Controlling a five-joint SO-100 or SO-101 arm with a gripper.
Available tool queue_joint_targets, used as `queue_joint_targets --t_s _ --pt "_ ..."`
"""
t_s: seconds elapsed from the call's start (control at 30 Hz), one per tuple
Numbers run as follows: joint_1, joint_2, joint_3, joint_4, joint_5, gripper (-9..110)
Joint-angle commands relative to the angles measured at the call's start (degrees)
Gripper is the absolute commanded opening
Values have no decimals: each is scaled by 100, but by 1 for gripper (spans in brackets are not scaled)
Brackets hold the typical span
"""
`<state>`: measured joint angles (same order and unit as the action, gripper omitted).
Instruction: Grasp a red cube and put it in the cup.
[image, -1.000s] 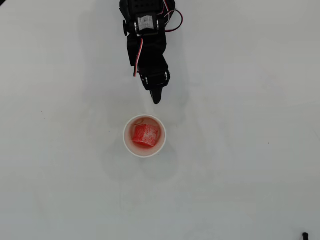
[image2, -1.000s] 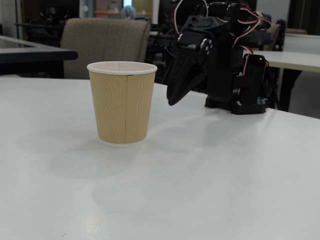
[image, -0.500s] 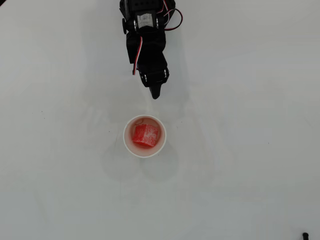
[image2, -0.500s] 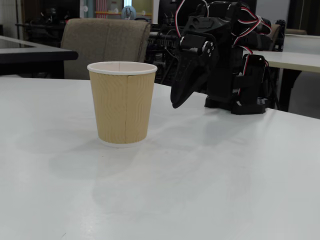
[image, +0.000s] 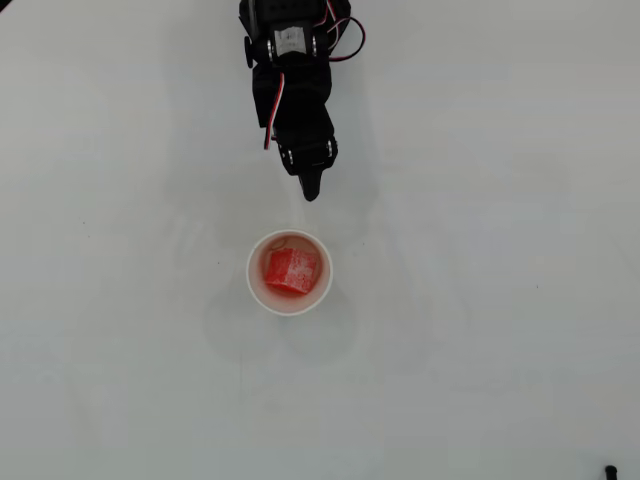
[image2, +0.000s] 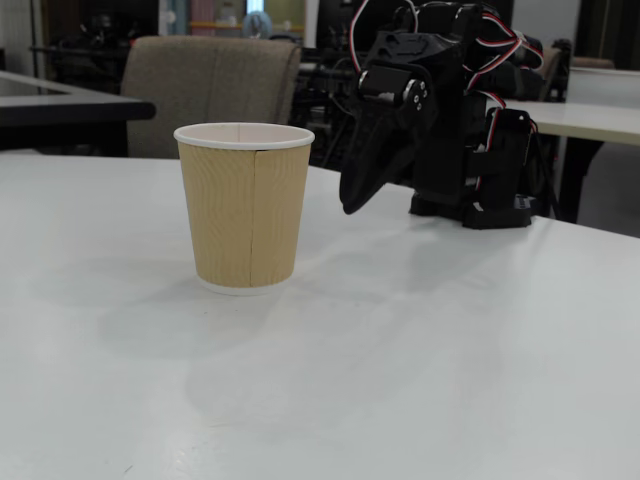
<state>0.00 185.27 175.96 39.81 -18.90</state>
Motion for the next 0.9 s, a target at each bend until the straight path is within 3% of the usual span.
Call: queue_joint_targets --t_s 0.0,0.2,0.4,0.87 --pt "-18 88 431 -158 -44 0" --pt "0 88 431 -229 26 0" --pt "62 97 431 -343 1230 0" --pt "123 88 431 -378 1274 0"
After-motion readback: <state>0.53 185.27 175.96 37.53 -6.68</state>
